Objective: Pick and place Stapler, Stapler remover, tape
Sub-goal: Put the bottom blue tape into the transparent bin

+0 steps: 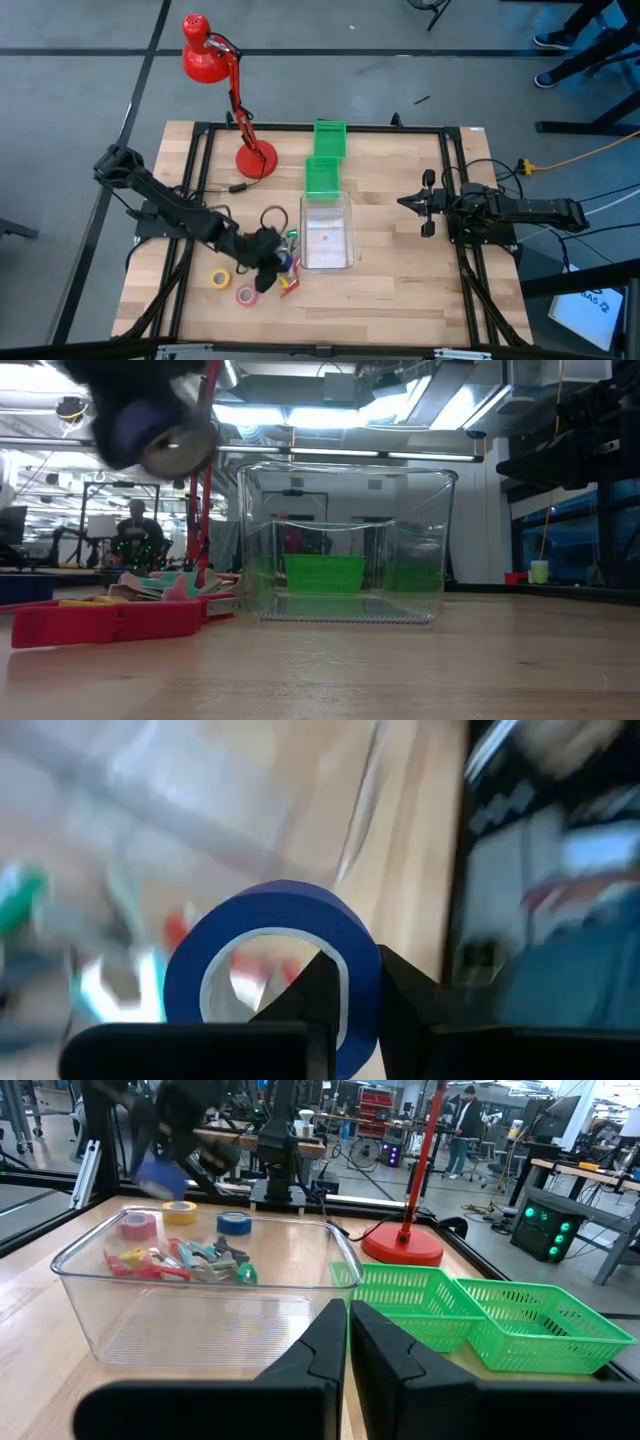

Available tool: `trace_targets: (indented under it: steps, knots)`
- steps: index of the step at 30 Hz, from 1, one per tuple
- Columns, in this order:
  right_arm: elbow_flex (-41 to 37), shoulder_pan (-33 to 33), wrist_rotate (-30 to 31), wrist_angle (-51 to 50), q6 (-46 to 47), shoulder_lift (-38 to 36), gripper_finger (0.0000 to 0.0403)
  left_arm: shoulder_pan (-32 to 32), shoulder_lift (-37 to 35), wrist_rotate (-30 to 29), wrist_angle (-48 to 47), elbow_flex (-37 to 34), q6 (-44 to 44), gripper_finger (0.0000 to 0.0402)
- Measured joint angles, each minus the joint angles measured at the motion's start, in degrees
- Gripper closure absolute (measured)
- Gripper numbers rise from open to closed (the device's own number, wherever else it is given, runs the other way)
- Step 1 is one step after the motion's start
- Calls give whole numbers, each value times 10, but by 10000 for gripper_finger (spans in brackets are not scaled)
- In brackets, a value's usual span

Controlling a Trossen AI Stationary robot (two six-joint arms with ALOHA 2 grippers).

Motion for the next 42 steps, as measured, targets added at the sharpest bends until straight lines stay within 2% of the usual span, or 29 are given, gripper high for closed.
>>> trace_targets:
  steps: [4,13,21,26,33,38,42]
  knots:
    - [0,0,0,0,0,0,382,29,-33,-39,79,0,58,366]
    - [0,0,0,0,0,0,382,114,-51,-57,243,0,218,363]
    - [0,0,0,0,0,0,382,186,-49,-178,301,0,320,361]
    - [0,0,0,0,0,0,382,223,-25,-195,364,5,371,361]
    - [0,0,0,0,0,0,382,260,53,-172,307,88,405,362]
    - [0,0,0,0,0,0,382,288,113,-163,157,186,409,357]
    - [0,0,0,0,0,0,382,323,155,-104,25,259,371,362]
